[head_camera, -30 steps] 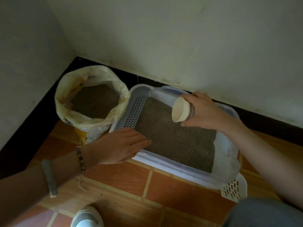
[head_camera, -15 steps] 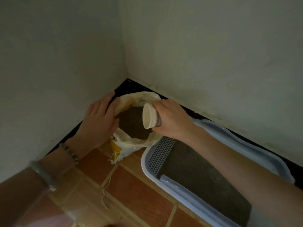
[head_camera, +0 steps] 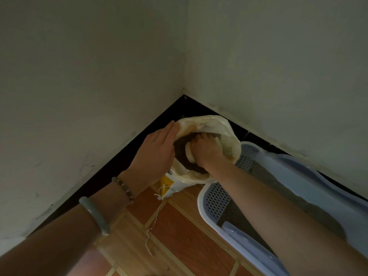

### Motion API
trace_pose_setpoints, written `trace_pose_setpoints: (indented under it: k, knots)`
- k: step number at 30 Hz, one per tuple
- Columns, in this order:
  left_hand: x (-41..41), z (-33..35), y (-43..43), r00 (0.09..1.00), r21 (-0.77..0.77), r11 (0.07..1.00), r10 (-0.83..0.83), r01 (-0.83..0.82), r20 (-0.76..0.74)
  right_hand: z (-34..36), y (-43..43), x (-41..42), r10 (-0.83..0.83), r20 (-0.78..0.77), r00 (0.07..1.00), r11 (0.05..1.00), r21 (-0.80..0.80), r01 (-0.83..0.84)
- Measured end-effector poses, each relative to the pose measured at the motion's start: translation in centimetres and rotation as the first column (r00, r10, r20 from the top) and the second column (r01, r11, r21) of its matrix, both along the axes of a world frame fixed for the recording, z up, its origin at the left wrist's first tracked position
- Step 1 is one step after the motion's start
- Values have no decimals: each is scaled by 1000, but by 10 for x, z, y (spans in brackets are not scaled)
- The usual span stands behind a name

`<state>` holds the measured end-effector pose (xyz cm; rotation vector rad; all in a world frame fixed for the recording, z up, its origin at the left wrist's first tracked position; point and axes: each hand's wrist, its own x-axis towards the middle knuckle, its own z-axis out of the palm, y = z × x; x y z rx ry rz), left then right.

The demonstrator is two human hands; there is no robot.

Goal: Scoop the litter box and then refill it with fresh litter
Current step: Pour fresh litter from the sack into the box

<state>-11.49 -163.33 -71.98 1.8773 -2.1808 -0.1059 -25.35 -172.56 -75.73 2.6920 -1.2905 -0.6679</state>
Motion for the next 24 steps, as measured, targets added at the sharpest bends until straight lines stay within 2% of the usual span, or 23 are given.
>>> trace_pose_setpoints:
  k: [6, 11, 15, 18, 20, 24]
  knots:
    - [4, -2, 5, 1000, -11, 1000, -11, 11, 25, -22, -5, 5, -21, 96, 995, 998, 66, 15]
    - [6, -4, 6, 998, -32, 999, -6, 8, 57, -32, -6, 11, -169, 320, 932, 971, 218, 101]
    - [2, -3, 7, 999, -36, 999, 4, -3, 47, -32, -1, 13, -369, 520, 770, 890, 436, 132]
    - [0, -1, 7, 999, -27, 999, 26, -25, 37, -20, 3, 6, -568, 575, 588, 778, 609, 155]
    - [-1, -1, 6, 999, -31, 999, 31, -30, 29, -9, 1, -1, -647, 581, 494, 727, 666, 170]
    - [-6, -1, 4, 998, -17, 998, 66, -66, -4, 6, 2, -18, -673, 607, 423, 708, 694, 130]
